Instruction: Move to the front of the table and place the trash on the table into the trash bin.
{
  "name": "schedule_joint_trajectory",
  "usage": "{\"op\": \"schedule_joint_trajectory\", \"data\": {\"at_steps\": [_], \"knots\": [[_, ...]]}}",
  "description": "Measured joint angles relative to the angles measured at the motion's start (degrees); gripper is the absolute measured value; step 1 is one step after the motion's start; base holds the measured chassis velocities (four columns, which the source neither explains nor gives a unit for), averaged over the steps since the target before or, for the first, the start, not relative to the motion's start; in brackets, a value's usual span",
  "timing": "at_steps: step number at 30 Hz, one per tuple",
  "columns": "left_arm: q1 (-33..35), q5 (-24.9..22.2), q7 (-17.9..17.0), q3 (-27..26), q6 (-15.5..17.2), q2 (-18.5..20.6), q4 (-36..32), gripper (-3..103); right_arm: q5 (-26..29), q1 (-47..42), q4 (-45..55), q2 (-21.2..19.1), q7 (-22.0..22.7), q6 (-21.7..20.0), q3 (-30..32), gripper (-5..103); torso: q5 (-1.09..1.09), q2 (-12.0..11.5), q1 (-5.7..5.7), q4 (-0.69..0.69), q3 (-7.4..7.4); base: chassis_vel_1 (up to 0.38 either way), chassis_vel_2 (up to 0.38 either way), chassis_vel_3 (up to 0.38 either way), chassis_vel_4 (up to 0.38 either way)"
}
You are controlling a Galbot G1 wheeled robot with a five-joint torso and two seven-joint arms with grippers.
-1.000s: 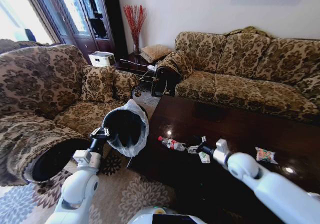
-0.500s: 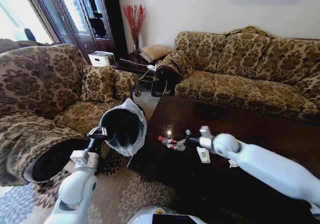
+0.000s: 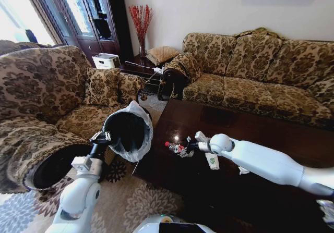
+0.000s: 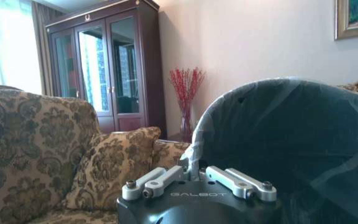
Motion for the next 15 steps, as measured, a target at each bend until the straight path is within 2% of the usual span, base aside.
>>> {"op": "schedule_joint_trajectory", "data": {"at_steps": [5, 7, 8, 12, 14, 15], "knots": [[-0.12, -0.07, -0.26, -0.02, 0.0, -0.12, -0.07, 1, -1.91, -0.2, -0.27, 0.33, 1.9, 0.01, -1.03, 101, 0.0, 0.0, 0.0, 0.0, 0.0, 0.0, 0.0, 0.0, 0.0], [-0.11, -0.14, -0.27, -0.02, 0.04, -0.25, -0.16, 1, -2.36, -0.59, -0.14, 0.33, 2.97, -0.01, -1.19, 94, 0.0, 0.0, 0.0, 0.0, 0.0, 0.0, 0.0, 0.0, 0.0], [-0.11, -0.14, -0.27, -0.02, 0.04, -0.25, -0.16, 1, -2.36, -0.59, -0.14, 0.33, 2.97, -0.01, -1.19, 94, 0.0, 0.0, 0.0, 0.0, 0.0, 0.0, 0.0, 0.0, 0.0], [-0.11, -0.2, -0.3, -0.09, 0.12, -0.33, -0.19, 1, -3.32, -1.65, 0.03, 0.3, 4.51, 0.07, -1.43, 73, 0.0, 0.0, 0.0, 0.0, 0.0, 0.0, 0.0, 0.0, 0.0], [-0.12, -0.21, -0.32, -0.09, 0.13, -0.33, -0.27, 1, -3.37, -1.85, 0.13, 0.3, 4.97, 0.22, -1.51, 73, 0.0, 0.0, 0.0, 0.0, 0.0, 0.0, 0.0, 0.0, 0.0], [-0.14, -0.22, -0.32, -0.09, 0.16, -0.34, -0.4, 1, -3.38, -2.13, 0.28, 0.3, 5.64, 0.45, -1.55, 67, 0.0, 0.0, 0.0, 0.0, 0.0, 0.0, 0.0, 0.0, 0.0]]}}
